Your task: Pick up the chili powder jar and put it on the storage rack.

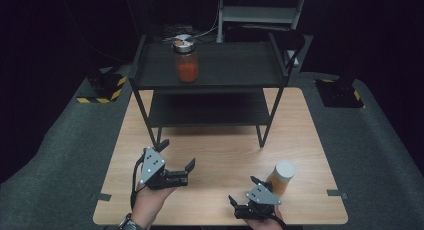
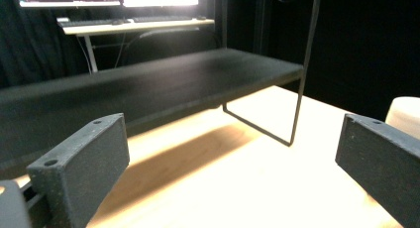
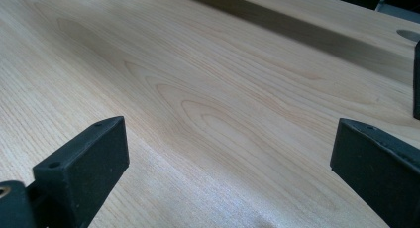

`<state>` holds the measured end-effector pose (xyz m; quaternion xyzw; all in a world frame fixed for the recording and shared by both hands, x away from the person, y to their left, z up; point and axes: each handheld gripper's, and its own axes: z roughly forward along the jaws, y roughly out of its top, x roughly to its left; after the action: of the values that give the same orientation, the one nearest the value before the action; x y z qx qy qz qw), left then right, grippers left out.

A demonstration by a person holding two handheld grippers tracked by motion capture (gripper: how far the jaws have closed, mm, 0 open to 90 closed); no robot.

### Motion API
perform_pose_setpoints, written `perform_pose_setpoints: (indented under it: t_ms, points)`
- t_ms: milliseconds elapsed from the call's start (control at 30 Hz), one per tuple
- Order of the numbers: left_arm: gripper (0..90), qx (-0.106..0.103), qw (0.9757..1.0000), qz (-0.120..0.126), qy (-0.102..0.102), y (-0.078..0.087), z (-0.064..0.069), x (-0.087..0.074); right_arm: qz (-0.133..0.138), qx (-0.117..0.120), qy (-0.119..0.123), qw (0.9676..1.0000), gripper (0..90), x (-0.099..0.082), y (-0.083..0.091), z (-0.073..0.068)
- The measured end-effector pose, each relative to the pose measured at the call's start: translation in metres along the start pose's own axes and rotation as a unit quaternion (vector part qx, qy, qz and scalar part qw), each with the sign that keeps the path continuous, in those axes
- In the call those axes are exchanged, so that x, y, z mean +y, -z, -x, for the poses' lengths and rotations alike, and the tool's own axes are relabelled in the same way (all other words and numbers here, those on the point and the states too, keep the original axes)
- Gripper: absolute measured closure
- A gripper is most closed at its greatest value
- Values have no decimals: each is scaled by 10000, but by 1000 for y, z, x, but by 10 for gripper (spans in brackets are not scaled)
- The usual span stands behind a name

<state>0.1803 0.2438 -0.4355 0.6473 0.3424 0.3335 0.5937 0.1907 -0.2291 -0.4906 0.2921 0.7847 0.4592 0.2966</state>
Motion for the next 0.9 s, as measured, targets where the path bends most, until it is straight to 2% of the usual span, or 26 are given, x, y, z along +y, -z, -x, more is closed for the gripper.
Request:
perform_pose_setpoints:
  t_ms: [233, 400, 600, 700, 800, 900]
  points:
    - [4, -57, 9998, -184, 73, 3, 2, -22, -18, -3, 0, 10000, 8, 1, 0, 0]
    - [3, -77, 9993, -353, 4, 5, 4, -37, -15, -15, 19, 10000, 8, 1, 0, -1]
    - [3, -115, 9984, -547, 28, 4, 5, -56, -13, -27, 14, 10000, 8, 0, 0, -1]
    - [3, -151, 9979, -632, 0, 3, 5, -63, -10, -35, 22, 10000, 8, 0, 0, -2]
    - [3, -266, 9969, -730, 100, 1, 0, -71, 1, -66, 13, 10000, 8, 0, 0, -3]
    - [3, -261, 9964, -804, 67, 1, -1, -73, 14, -82, 15, 10000, 8, -1, 0, -3]
